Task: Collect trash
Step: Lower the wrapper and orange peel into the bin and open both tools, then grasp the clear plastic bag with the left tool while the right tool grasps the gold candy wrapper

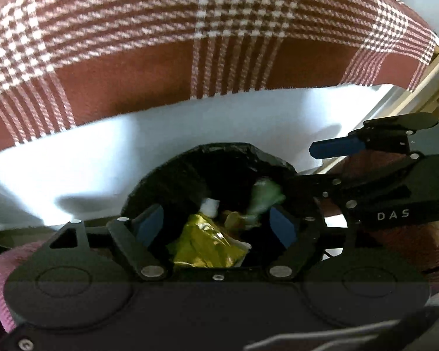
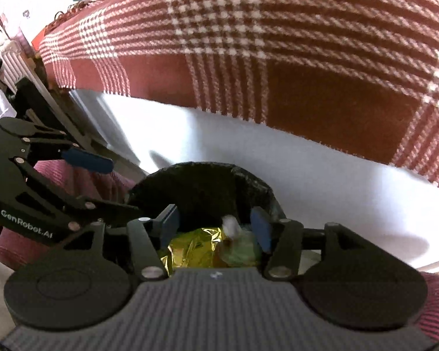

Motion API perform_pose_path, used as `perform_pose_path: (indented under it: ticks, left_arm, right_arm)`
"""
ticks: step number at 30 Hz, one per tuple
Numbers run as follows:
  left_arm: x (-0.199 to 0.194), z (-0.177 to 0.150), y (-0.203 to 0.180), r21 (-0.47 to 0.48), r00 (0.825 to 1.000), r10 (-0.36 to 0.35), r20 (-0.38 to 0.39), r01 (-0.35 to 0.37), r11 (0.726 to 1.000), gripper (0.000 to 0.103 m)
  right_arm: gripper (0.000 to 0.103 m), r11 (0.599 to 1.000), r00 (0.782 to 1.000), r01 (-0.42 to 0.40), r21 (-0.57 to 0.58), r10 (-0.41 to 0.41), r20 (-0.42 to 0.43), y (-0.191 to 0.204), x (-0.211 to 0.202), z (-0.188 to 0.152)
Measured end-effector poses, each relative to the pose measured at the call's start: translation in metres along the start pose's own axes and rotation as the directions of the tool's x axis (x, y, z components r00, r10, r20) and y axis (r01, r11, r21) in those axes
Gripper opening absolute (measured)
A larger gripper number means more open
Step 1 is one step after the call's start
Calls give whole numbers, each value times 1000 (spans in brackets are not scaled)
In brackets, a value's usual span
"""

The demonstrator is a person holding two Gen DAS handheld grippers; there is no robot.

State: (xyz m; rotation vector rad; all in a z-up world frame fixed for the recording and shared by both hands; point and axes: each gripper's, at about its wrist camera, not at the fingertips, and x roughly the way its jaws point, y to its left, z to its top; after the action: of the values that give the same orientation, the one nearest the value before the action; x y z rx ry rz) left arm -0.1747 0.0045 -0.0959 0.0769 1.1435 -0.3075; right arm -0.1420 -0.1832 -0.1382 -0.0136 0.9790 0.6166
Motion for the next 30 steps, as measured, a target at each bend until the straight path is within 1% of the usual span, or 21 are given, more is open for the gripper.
perform_pose_path:
  ticks: [5, 10, 14, 16, 17, 18, 20, 22, 24, 27, 30]
  left_arm:
    - [-12, 3, -2, 19, 1000, 6, 31, -7, 1000, 83]
    - [-31, 13, -3, 38, 998, 10, 70, -12, 999, 85]
    - [-61, 22, -5, 66, 991, -9, 131, 0, 998, 86]
    - [-80, 27, -5, 89, 984, -26, 176, 11, 996, 87]
    - [-90, 30, -6, 97, 979, -32, 203, 13, 995, 89]
    - [-101, 34, -6, 101, 971, -38, 238, 14, 995, 93]
    - [-118, 47, -2, 91, 949, -38, 313, 10, 996, 97]
    - [-131, 63, 4, 67, 918, -25, 395, -2, 998, 100]
    - [-137, 79, 7, 30, 892, 7, 453, -23, 999, 101]
    - [-139, 114, 14, -35, 859, 46, 510, -33, 999, 101]
    - [-132, 153, 20, -64, 839, 42, 542, -9, 998, 102]
  right_arm:
    - [70, 1000, 999, 3, 7, -4, 39, 0, -11, 5]
    - [71, 1000, 995, 5, -2, -4, 100, 2, -31, 16]
    - [72, 1000, 988, -3, -12, 5, 156, 4, -53, 27]
    - [72, 1000, 981, -11, -18, 14, 191, 6, -67, 33]
    - [73, 1000, 977, -10, -22, 15, 212, 8, -74, 38]
    - [75, 1000, 971, -5, -28, 12, 238, 8, -82, 42]
    - [77, 999, 954, 20, -44, -6, 298, 8, -100, 51]
    - [80, 997, 933, 56, -48, -35, 358, 5, -116, 63]
    - [82, 994, 911, 98, -37, -75, 405, 0, -124, 76]
    - [83, 983, 879, 183, 5, -165, 448, -15, -130, 98]
    - [83, 968, 856, 241, 65, -243, 456, -34, -129, 122]
